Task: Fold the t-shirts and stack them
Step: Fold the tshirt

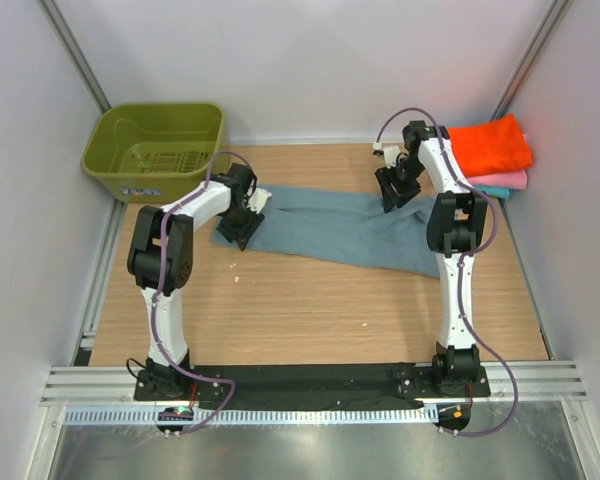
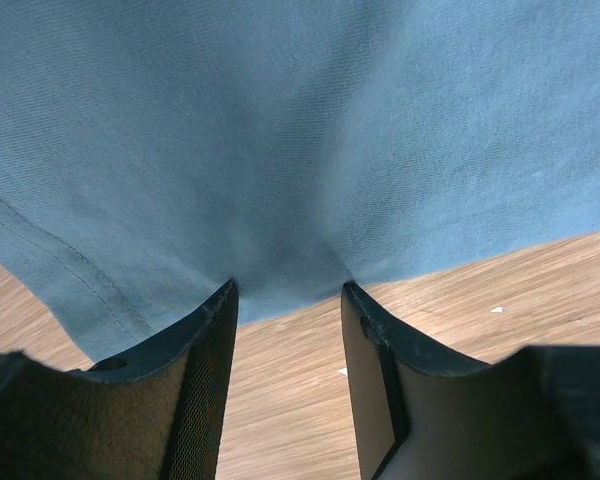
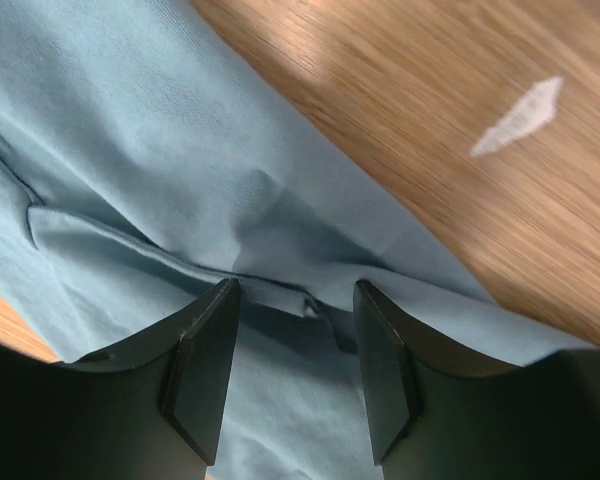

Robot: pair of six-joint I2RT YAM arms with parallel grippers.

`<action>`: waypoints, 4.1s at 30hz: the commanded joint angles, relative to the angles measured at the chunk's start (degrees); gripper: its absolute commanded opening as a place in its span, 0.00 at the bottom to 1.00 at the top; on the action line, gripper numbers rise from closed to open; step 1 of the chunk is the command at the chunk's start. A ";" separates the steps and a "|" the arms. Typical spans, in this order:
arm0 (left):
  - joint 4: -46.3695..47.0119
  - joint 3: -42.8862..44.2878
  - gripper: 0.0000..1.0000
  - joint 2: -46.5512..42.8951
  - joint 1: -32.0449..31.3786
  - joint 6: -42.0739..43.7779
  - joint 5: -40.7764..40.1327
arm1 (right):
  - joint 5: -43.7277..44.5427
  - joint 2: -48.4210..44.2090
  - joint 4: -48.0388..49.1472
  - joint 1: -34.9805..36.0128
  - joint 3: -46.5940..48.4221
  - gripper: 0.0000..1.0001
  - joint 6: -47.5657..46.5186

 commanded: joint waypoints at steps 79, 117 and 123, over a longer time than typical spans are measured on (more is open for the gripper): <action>0.60 0.49 0.45 3.09 -0.06 -2.58 3.91 | 13.12 -13.13 20.29 4.41 0.06 0.55 3.59; -6.96 8.31 0.44 8.46 -0.24 -2.49 4.44 | -26.26 -21.39 12.73 -20.39 -30.35 0.52 19.60; -7.57 8.66 0.44 8.63 -0.15 -1.79 4.35 | -25.64 -17.70 13.35 -21.18 -26.58 0.52 19.86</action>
